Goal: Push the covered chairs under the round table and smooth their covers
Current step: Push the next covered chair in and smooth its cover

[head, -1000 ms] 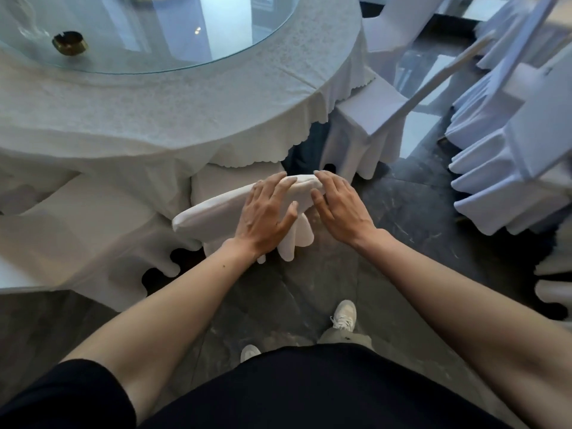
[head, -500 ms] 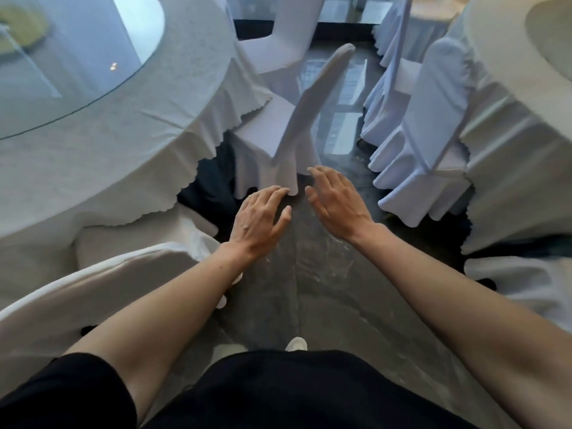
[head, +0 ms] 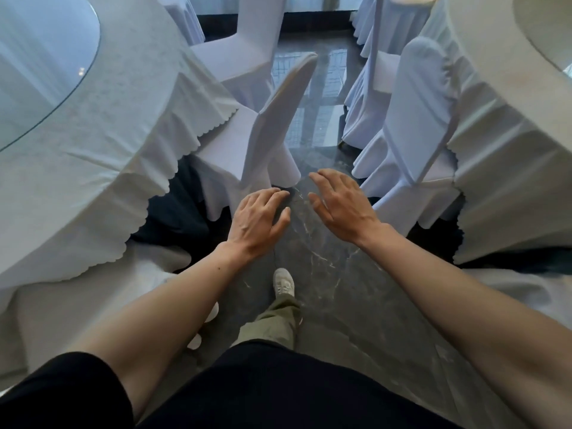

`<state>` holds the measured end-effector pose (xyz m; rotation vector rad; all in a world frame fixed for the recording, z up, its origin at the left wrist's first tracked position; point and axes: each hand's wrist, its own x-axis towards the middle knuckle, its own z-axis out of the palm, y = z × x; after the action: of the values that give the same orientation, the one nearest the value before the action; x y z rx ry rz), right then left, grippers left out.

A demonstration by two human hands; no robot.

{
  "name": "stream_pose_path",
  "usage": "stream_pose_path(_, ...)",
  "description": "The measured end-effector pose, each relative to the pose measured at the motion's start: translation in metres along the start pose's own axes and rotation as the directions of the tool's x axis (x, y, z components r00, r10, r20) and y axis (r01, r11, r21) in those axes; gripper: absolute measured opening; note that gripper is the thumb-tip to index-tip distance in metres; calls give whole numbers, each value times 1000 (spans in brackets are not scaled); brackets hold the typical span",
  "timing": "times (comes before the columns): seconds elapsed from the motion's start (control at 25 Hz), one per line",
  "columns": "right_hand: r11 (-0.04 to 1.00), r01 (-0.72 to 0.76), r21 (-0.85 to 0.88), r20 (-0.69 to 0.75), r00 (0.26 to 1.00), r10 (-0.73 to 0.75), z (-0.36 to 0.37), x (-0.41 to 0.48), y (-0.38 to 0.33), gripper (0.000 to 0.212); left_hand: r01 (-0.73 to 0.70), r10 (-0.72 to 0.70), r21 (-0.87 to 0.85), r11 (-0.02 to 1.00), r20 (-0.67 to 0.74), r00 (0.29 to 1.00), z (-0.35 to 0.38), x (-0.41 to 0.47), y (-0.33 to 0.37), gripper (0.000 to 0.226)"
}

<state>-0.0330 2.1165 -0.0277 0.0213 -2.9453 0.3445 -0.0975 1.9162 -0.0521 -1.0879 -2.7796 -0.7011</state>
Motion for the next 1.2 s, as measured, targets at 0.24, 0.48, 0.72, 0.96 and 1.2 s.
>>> stream_pose_path(0.24,999,18,-40,59,998,-15,-9,117,88,47,27,-31,-76,997,-44,999,27,146,-21,39)
stream_pose_path(0.48,999,31,-16,71,997,-29,-3,210,158,53,53,-62,-85,995,-115,991,46,255,-32,39)
stream_pose_path(0.72,979,194,66,134,970,-202,19,323,234,50,233,-228,10,972,-154,961,76,343,-52,45)
stream_pose_path(0.96,880,451,147,180,863,-472,16,434,300,56,602,-598,117,790,-68,798,103,416,-46,59)
stream_pose_path(1.2,735,635,236,311,668,-676,43,497,320,58,734,-726,200,649,-127,676,104,434,-39,54)
